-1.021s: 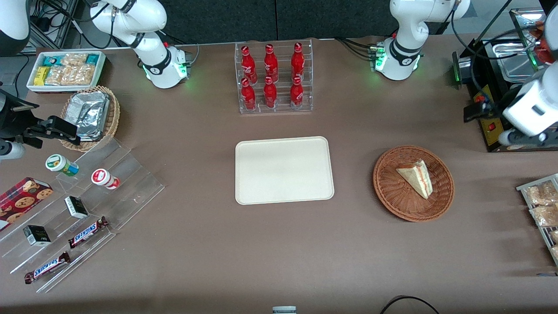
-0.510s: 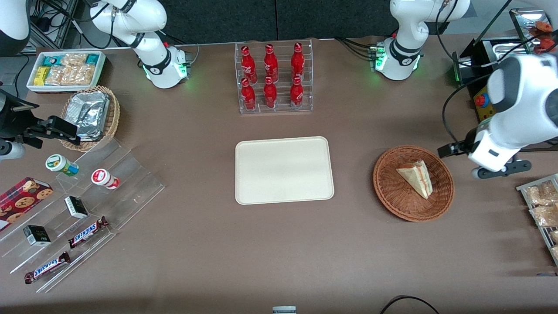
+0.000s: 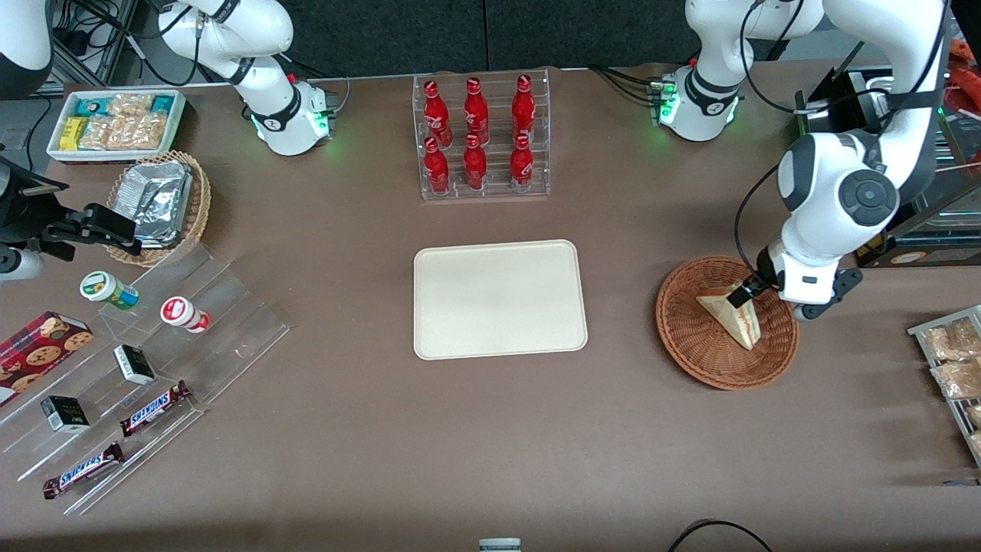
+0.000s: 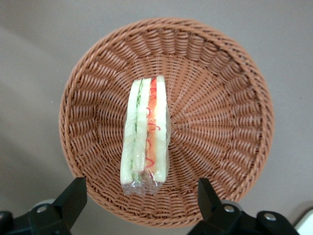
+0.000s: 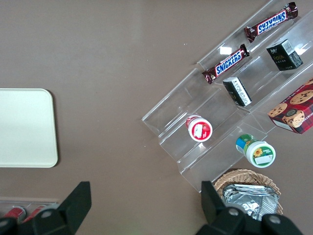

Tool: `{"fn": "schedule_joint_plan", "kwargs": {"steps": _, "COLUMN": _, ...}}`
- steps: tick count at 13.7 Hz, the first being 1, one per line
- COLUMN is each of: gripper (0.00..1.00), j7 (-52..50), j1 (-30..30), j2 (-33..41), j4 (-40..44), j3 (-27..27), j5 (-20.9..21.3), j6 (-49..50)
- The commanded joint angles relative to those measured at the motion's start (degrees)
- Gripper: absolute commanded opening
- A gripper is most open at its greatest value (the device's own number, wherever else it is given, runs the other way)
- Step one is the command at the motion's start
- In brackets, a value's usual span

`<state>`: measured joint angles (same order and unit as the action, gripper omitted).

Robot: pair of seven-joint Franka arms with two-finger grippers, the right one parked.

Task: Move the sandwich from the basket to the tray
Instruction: 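Close the left gripper on the wrapped sandwich's crust edge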

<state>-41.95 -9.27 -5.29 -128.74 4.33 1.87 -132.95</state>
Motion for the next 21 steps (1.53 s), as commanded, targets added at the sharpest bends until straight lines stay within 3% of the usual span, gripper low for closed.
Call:
{"fn": "schedule_joint_plan", "kwargs": {"steps": 1, "gripper": 1.00, "j7": -1.29, "j1": -0.40, "j2": -0.68, "j4": -2.38, "j3": 0.24, "j5": 0.59, "j6": -3.79}}
{"fn": "schedule_joint_plan", "kwargs": {"steps": 8, "gripper": 1.00, "j7": -1.03, "j1": -0.31, "j2": -6.57, "j4": -4.41, "j3": 0.24, "j5": 0.68, "j6": -11.81}}
{"fn": "schedule_joint_plan", "kwargs": {"steps": 9, "gripper": 0.92, "j7": -1.12, "j1": -0.22, "j2": -6.66, "j4": -4.41, "j3": 0.33, "j5": 0.59, "j6": -11.81}}
{"fn": "schedule_joint_plan", "kwargs": {"steps": 11, "gripper": 0.34, "j7": -1.03, "j1": -0.05, "j2": -6.84, "j4": -4.15, "j3": 0.33, "j5": 0.68, "j6": -11.63}}
{"fn": "schedule_joint_plan", "kwargs": {"steps": 12, "gripper": 0.12, "j7": -0.94, "j1": 0.04, "j2": -6.75, "j4": -3.97, "j3": 0.33, "j5": 0.68, "j6": -11.28}}
{"fn": "schedule_joint_plan", "kwargs": {"steps": 13, "gripper": 0.00, "j7": -0.86, "j1": 0.04, "j2": -6.32, "j4": -3.80, "j3": 0.33, "j5": 0.68, "j6": -10.84}}
{"fn": "schedule_joint_plan", "kwargs": {"steps": 17, "gripper": 0.00, "j7": -0.15, "j1": -0.22, "j2": -2.54, "j4": 1.28, "j3": 0.33, "j5": 0.68, "j6": 0.72}}
{"fn": "schedule_joint_plan", "kwargs": {"steps": 21, "gripper": 0.00, "j7": -0.41, "j1": -1.54, "j2": -1.91, "j4": 16.99, "j3": -3.52, "j5": 0.42, "j6": 22.25}}
